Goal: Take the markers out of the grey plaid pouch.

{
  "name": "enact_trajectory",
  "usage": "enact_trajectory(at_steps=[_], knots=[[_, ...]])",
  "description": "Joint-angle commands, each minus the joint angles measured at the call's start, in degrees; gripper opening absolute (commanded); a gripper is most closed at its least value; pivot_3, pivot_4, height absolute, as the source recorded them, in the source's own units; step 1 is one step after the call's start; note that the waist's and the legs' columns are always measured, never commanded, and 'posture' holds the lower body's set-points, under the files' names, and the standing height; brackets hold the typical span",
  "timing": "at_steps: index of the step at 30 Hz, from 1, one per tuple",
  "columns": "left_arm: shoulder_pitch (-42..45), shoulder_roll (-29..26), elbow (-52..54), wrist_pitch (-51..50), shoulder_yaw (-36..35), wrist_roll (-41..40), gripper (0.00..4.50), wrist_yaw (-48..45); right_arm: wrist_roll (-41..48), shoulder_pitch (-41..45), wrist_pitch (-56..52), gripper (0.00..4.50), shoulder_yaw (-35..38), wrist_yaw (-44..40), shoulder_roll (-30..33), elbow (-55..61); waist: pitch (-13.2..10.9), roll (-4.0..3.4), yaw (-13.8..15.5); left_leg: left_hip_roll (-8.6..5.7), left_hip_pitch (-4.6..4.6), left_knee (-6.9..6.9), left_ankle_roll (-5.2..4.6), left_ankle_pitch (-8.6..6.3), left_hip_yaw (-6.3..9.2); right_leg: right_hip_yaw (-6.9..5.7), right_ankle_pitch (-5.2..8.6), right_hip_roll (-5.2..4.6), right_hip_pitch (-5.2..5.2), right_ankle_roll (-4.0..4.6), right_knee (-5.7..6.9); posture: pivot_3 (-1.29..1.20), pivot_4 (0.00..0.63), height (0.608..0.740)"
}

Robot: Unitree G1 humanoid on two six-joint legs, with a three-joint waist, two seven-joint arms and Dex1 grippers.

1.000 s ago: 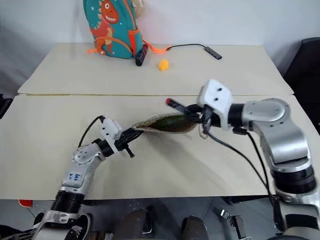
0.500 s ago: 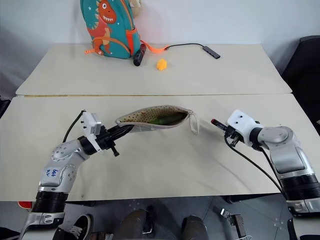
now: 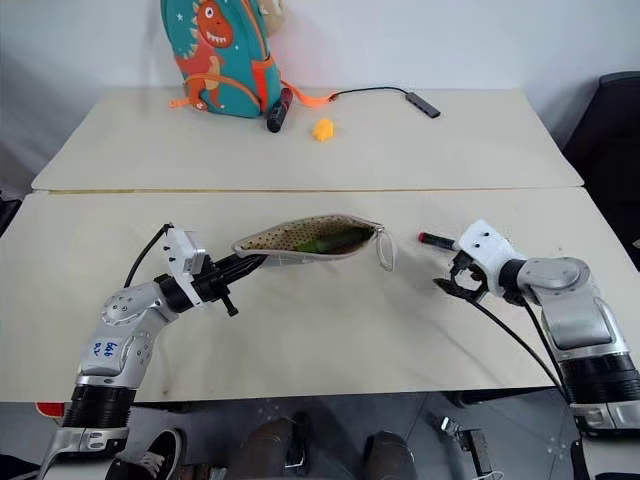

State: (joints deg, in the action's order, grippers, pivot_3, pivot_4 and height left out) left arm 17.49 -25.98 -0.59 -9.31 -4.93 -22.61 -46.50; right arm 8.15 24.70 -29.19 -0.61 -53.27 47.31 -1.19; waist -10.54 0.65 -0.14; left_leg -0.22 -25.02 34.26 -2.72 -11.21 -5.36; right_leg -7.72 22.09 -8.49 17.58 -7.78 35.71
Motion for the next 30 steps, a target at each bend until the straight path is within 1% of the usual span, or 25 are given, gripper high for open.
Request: enact_trajectory(at_steps=[1,6,8,10,13,17,19,20,21,22,24,26,28,30], knots=[[0.3,-0.1,0.9,1.4,-0.2,0.0,0.00,-0.4,4.5,3.3,-2.9,4.47,4.8,-1.4,1.4,4.2,0.0,0.00,0.1,0.00,0.00,0.00,0.00,0.00,0.01,0.00,0.00,-0.01,0.00,0.00,0.01,0.00,0.150,0.740],[0.3,0.6,1.2,1.7,0.5,0.5,0.00,-0.3,9.8,7.7,-5.9,4.47,6.7,-1.1,-0.5,8.9,0.0,0.00,0.3,-0.01,-0.01,0.01,0.00,0.00,0.05,0.00,0.00,-0.03,0.00,0.00,0.00,0.00,0.150,0.740],[0.2,0.6,1.4,1.6,0.5,0.4,0.00,-0.2,10.9,9.0,-5.1,4.47,6.5,-0.8,-1.2,11.7,0.0,0.00,0.2,0.00,-0.02,0.01,0.01,-0.01,0.08,0.00,0.00,-0.04,0.00,0.00,-0.01,0.00,0.150,0.740],[0.2,0.6,1.4,1.6,0.5,0.5,0.00,0.1,12.9,12.3,-7.2,4.47,6.7,0.9,-2.7,14.3,0.0,0.00,0.1,-0.01,-0.02,0.00,0.01,-0.01,0.07,0.00,0.00,-0.04,0.00,0.00,-0.01,0.00,0.150,0.740],[0.2,0.6,1.5,1.6,0.6,0.4,0.00,0.2,14.9,14.9,-8.3,4.47,5.8,1.0,-3.8,17.8,0.0,-0.01,0.1,-0.01,-0.04,0.00,0.01,-0.01,0.06,0.01,0.00,-0.04,0.04,0.00,0.04,0.00,0.150,0.740],[0.2,1.2,1.6,1.3,0.7,0.1,0.00,0.7,17.6,14.3,-11.5,4.47,2.4,1.5,-5.4,24.2,0.0,-0.01,0.2,0.00,-0.04,-0.02,0.02,-0.02,0.09,0.00,0.00,-0.04,0.04,0.00,0.09,0.00,0.150,0.740],[0.2,1.4,1.6,1.5,1.0,0.3,0.00,0.7,16.8,12.6,-11.5,4.07,-1.1,2.9,-7.1,27.5,0.0,-0.01,0.1,-0.01,-0.05,-0.02,0.02,-0.02,0.09,0.00,0.00,-0.05,0.04,0.00,0.15,0.00,0.150,0.740],[0.3,1.4,1.6,1.6,1.2,0.6,0.00,0.7,17.7,12.3,-12.5,3.84,-1.4,4.5,-9.0,28.0,0.0,-0.01,0.1,-0.01,-0.06,-0.02,0.02,-0.02,0.09,0.00,0.00,-0.04,0.04,0.00,0.16,0.00,0.150,0.740],[0.3,1.5,1.7,1.7,1.3,0.7,0.00,0.7,18.4,12.3,-13.3,3.52,-1.3,5.6,-10.3,28.2,0.0,-0.01,0.1,-0.01,-0.04,-0.02,0.02,-0.02,0.08,0.01,0.00,-0.04,0.04,0.00,0.16,0.00,0.150,0.740],[0.3,1.6,1.8,1.6,1.5,0.7,0.00,0.8,17.0,12.1,-12.6,3.15,-2.6,6.5,-10.9,28.0,0.0,-0.01,0.1,-0.01,-0.05,-0.02,0.02,-0.02,0.07,0.02,0.00,-0.04,0.04,0.00,0.17,0.00,0.150,0.740],[0.3,1.9,2.2,1.5,1.8,0.6,0.00,0.8,11.6,11.3,-9.1,2.45,-7.3,7.5,-10.7,27.5,0.0,-0.01,0.1,-0.02,-0.05,-0.01,0.01,-0.01,0.06,0.02,0.00,-0.03,0.05,0.00,0.23,0.00,0.150,0.740],[0.3,2.1,2.2,1.5,1.9,0.6,0.00,0.8,7.8,10.6,-6.2,1.79,-10.1,8.4,-10.6,26.5,0.0,-0.01,0.1,-0.04,-0.04,0.00,0.01,-0.01,0.06,0.02,0.00,-0.04,0.06,0.00,0.21,0.00,0.150,0.740],[0.4,2.2,2.3,1.6,2.0,0.8,0.00,0.9,6.2,10.8,-5.2,1.12,-10.2,9.9,-11.3,24.6,0.0,-0.01,0.1,-0.04,-0.04,-0.01,0.01,-0.01,0.06,0.03,0.00,-0.03,0.09,0.00,0.21,0.00,0.150,0.740],[0.7,2.6,2.5,1.2,2.0,0.6,0.00,1.3,1.5,10.8,-1.2,1.12,-12.3,9.7,-9.2,22.7,0.0,-0.01,0.1,-0.04,-0.04,-0.01,0.01,-0.01,0.04,0.01,0.00,-0.02,0.10,0.00,0.22,0.00,0.150,0.740]])
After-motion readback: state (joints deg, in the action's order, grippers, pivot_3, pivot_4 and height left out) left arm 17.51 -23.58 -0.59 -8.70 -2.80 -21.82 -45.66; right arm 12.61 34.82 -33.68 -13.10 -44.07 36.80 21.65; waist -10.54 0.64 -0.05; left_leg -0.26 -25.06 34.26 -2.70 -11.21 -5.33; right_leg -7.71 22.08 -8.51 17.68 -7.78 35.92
